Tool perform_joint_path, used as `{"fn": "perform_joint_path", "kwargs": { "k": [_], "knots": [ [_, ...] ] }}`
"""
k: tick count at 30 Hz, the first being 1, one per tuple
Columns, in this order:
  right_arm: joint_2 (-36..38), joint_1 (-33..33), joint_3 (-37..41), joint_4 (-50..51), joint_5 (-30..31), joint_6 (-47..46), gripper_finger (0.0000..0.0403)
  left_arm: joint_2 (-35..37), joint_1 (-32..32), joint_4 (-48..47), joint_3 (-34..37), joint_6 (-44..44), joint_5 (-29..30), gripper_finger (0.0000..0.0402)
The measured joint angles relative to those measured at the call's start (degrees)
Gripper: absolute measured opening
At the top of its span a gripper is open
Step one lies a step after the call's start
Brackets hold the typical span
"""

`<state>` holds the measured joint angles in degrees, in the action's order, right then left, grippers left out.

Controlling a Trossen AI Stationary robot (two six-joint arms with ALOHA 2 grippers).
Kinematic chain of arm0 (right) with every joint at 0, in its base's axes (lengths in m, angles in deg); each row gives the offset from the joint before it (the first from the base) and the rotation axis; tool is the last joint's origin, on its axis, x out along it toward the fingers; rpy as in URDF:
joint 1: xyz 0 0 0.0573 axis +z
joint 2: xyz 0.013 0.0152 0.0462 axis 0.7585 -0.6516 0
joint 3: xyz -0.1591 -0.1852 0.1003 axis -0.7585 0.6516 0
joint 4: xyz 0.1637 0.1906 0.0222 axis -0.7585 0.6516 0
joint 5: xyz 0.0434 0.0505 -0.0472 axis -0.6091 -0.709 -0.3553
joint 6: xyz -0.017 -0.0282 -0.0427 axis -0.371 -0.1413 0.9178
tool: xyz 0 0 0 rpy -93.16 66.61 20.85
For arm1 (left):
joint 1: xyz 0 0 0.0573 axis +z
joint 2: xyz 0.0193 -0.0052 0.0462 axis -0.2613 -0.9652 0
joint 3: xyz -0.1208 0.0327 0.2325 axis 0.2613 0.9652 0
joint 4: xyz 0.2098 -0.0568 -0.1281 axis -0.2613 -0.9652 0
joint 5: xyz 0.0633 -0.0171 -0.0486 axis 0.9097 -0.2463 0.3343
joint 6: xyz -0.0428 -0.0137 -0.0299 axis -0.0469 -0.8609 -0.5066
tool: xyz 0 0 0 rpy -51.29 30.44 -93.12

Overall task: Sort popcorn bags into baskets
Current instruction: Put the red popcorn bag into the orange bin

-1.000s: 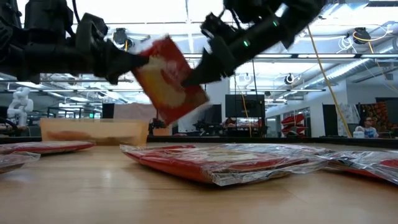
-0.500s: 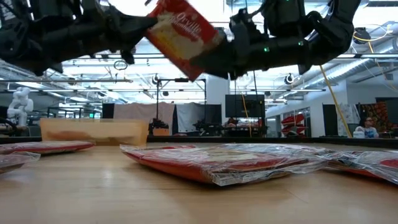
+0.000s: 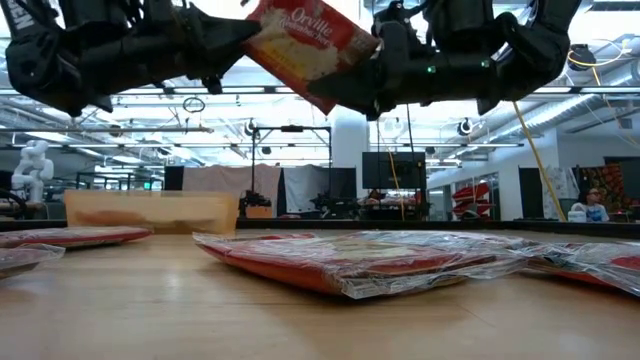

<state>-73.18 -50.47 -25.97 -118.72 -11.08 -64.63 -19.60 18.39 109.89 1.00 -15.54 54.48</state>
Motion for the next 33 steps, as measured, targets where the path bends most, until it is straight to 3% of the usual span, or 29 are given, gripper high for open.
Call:
{"fn": "perform_joint_path", "kwargs": {
  "k": [9,14,21,26,33],
  "knots": [
    [11.3,-0.8,0.0,35.0,0.0,-11.1,0.0007,9.3,3.4,-17.5,0.4,-3.8,2.1,0.0237],
    [11.2,-0.8,0.0,40.8,0.0,-18.5,0.0017,12.2,3.8,-33.2,-4.6,-5.6,4.6,0.0274],
    [6.0,-1.9,-3.7,41.7,-2.2,-16.8,0.0015,9.4,2.2,-61.6,-19.5,1.2,4.5,0.0290],
    [1.1,-2.8,-7.6,44.3,-4.5,-13.6,0.0014,5.5,2.3,-70.6,-25.7,4.8,-0.1,0.0281],
    [-3.2,-3.7,-10.3,43.5,-4.5,-11.3,0.0014,-0.7,2.4,-74.6,-27.0,4.9,-0.6,0.0261]
  ]
}}
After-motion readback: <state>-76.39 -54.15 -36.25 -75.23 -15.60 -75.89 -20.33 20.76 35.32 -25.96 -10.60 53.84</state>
